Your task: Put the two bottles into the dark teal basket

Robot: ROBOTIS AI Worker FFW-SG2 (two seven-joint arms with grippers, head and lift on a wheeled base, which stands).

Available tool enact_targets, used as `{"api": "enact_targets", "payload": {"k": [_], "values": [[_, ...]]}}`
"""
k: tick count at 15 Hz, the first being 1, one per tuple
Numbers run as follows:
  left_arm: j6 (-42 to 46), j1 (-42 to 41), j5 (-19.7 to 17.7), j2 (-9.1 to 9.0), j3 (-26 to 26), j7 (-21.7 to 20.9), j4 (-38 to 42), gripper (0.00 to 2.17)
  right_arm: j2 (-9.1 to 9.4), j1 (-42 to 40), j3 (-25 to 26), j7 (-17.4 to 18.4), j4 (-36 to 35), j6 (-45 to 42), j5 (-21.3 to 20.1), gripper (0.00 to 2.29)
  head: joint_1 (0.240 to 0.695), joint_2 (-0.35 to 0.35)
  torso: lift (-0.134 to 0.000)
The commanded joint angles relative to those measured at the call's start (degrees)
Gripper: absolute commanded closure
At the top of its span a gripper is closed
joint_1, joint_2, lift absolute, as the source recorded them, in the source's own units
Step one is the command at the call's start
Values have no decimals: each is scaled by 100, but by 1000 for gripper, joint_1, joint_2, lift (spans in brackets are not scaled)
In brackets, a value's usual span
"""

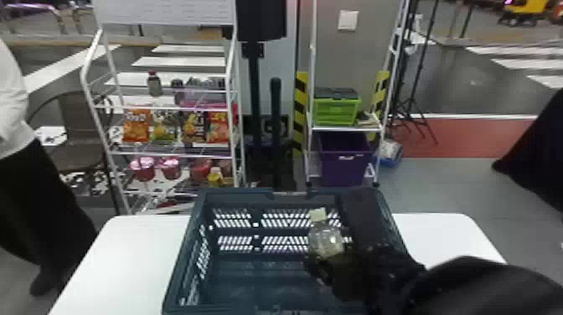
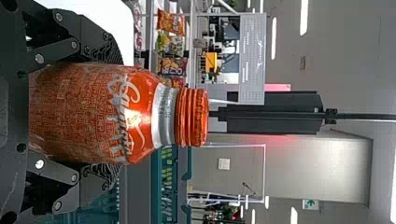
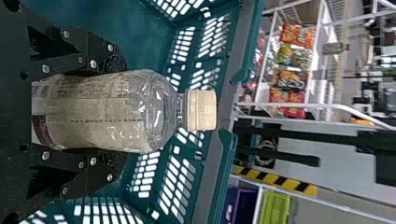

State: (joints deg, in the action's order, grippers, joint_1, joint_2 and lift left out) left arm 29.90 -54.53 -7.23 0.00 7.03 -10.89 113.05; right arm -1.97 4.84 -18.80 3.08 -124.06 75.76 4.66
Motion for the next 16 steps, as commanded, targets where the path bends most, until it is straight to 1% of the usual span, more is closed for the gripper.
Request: {"api": "enact_targets", "payload": {"k": [1, 4, 8, 9, 10, 11, 12, 14, 16], "values": [[-86, 65, 11, -15, 0, 8, -11, 2145, 202, 518, -62, 0, 690, 207, 79, 1595, 499, 0, 0], [-244, 127, 29, -15, 0, 52, -37, 2145, 202, 1010, -80, 0, 1499, 348, 378, 1595, 499, 0, 0], [-226, 153, 29, -15, 0, 61, -107, 2145, 202, 1300, -176, 0, 2079, 436, 440, 1578, 499, 0, 0], [-226, 162, 29, -15, 9, 61, -116, 2145, 202, 1344, -185, 0, 2193, 453, 501, 1403, 499, 0, 0], [-226, 171, 20, -15, 9, 61, -125, 2145, 202, 1353, -203, -9, 2219, 471, 536, 1079, 499, 0, 0], [-226, 180, 20, -15, 9, 61, -116, 2145, 202, 1362, -220, -18, 2211, 576, 563, 471, 499, 0, 0], [-244, 180, 20, -15, 9, 61, -116, 2145, 202, 1370, -220, -18, 2211, 752, 571, 29, 499, 0, 0], [-226, 188, 20, -15, 9, 61, -107, 2145, 202, 1344, -220, -18, 2123, 840, 589, -1, 499, 0, 0], [-226, 180, 11, -15, 18, 61, -90, 2145, 202, 1230, -212, -18, 1824, 770, 598, -1, 499, 0, 0]]}}
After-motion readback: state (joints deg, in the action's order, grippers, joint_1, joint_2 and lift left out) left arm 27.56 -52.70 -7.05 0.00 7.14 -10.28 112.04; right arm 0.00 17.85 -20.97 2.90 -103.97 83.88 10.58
